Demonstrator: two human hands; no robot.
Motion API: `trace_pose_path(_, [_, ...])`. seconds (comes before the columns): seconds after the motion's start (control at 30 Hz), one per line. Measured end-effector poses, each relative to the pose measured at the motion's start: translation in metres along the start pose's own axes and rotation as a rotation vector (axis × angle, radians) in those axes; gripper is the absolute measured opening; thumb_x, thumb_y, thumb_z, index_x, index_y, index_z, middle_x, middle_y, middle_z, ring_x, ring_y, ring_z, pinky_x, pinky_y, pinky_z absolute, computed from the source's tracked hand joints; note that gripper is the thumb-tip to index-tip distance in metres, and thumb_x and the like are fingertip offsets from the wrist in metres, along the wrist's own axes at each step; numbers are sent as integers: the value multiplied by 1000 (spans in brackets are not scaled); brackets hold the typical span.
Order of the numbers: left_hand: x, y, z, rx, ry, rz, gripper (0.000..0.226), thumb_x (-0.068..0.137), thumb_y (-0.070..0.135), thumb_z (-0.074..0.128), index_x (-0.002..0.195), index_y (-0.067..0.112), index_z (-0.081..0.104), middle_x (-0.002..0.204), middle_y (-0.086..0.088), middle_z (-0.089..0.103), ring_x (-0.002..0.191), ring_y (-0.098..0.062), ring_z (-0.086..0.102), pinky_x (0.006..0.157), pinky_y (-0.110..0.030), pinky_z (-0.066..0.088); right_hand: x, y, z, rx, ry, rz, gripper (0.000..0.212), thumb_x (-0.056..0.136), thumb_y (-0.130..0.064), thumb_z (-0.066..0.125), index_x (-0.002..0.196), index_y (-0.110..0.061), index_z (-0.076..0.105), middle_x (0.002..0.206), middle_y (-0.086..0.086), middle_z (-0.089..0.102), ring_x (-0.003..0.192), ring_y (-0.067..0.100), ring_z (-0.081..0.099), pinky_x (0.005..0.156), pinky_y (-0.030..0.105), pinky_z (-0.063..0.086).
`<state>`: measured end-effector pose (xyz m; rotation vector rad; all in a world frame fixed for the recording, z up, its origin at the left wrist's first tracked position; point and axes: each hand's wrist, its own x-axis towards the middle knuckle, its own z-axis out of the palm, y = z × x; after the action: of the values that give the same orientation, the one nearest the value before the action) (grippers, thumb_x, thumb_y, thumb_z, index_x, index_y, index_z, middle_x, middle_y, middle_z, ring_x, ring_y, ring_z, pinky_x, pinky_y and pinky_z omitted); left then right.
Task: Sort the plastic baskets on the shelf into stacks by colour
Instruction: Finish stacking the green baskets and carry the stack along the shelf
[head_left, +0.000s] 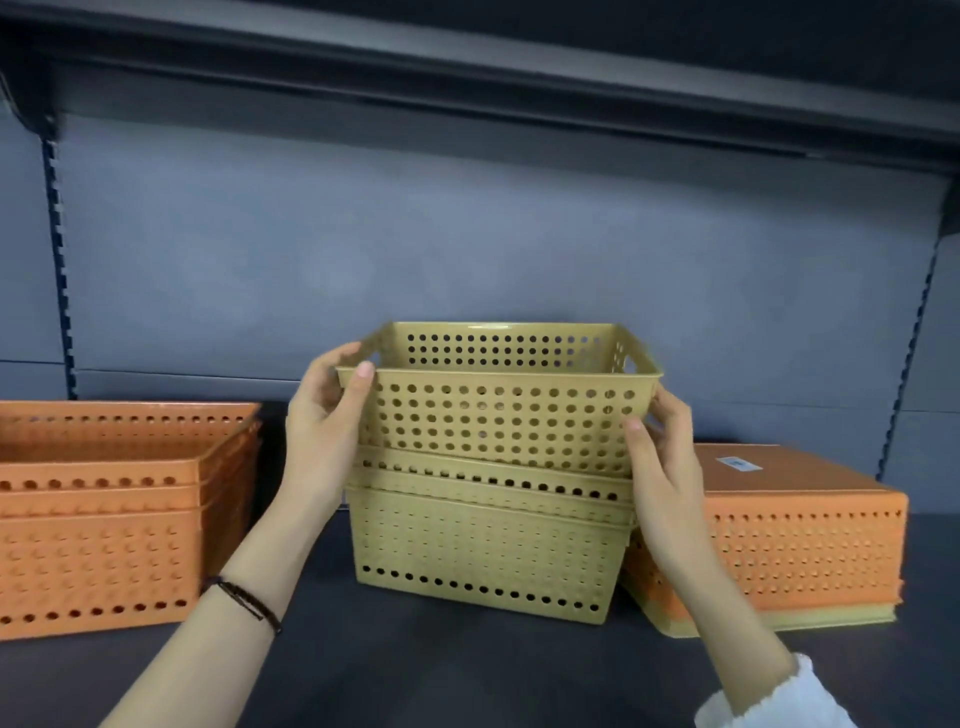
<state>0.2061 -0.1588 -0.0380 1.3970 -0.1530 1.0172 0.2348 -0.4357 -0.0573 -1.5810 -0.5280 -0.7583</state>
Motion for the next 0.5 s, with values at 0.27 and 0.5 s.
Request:
trace_pose_path(0.27, [-17, -14, -7, 279, 17, -45, 10, 95, 26, 61, 96, 35, 65, 91, 12, 68, 82, 3, 62, 81, -27, 47, -14, 21, 1, -100, 2, 51, 38, 90, -53, 34, 115, -29, 51, 118, -17, 52, 118, 7, 44, 105, 36, 36])
trace_pose_path(0.5, [-34, -13, -21, 357, 90, -66, 11, 92, 31, 66, 95, 42, 66, 92, 12, 71, 96, -11, 66, 93, -37, 49, -12, 37, 3, -196, -116, 44, 44, 96, -50, 31, 113, -22, 61, 122, -3, 62, 120, 13, 50, 107, 42, 36])
